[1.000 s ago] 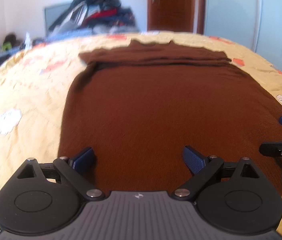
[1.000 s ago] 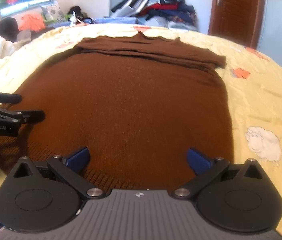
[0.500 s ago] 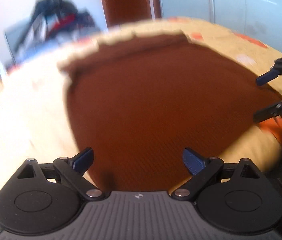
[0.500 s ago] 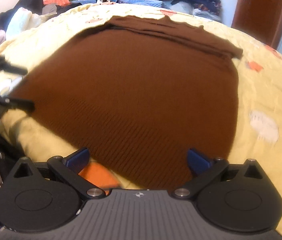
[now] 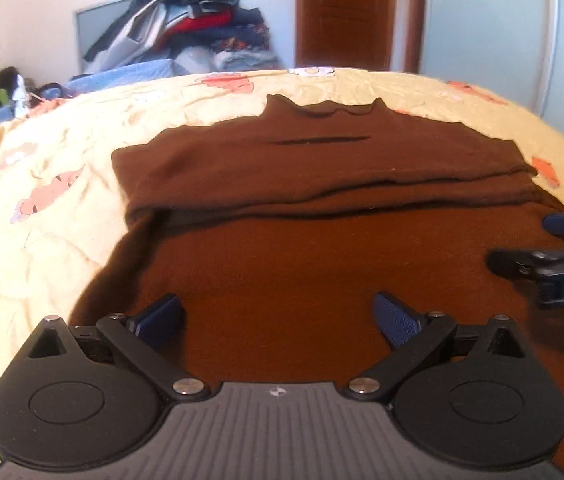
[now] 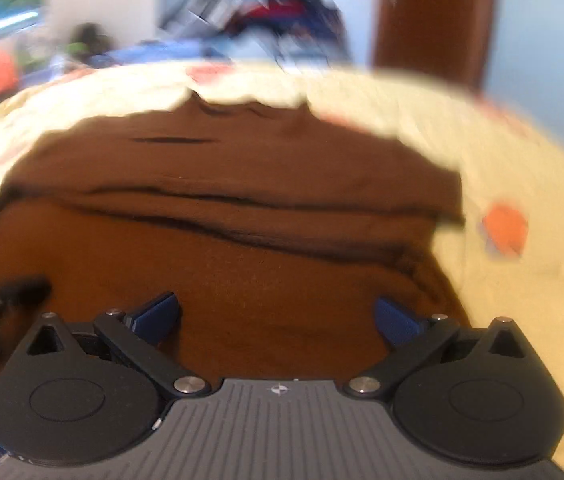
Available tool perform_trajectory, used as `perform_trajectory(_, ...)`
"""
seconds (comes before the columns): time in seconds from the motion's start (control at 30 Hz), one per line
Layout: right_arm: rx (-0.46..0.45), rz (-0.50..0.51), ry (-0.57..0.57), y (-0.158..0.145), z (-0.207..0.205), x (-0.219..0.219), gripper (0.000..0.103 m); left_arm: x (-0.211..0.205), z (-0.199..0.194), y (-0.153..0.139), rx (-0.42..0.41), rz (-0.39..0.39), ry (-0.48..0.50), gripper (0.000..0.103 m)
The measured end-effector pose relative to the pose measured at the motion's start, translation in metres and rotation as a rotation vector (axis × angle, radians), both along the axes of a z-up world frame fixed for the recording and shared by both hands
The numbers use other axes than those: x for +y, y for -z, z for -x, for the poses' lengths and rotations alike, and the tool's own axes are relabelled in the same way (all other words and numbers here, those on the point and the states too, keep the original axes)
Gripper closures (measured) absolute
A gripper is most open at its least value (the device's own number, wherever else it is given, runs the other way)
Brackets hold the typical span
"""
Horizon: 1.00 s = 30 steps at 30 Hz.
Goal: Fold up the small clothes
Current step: 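Roll both tools and grasp the sweater hem edge with both grippers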
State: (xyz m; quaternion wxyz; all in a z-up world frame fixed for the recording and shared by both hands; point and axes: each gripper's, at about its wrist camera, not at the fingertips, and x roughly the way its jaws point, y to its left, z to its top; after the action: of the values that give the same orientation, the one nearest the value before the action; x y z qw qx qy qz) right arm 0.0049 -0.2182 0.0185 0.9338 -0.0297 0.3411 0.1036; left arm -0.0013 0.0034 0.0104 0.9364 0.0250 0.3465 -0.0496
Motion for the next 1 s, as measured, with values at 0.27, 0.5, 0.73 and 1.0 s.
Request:
perform_trajectory(0.27,0.017,-0.002,0.043,-0.007,0.022,-0.023,0.000,0.020,0.026,-0.004,0.003,-0.001,-0.096,0.000)
perform_trajectory(0.5,0.162,-0.435,0.104,-0.021,0.122,-0.121,0.000,0.104,0.133,-0.013,0.091,0.428,-0.088,0.000)
perform_trajectory(0.73,0.615,-0.900,-0.095,0.005,0.149,-0.137,0.000,0.154,0.160,0.021,0.366,1.128,0.058,0.000)
perform_trajectory(1.0,0.621,-0.942,-0.087,0.008,0.156,-0.134,0.000,0.151,0.165,0.021,0.503,1.171,0.111,0.000)
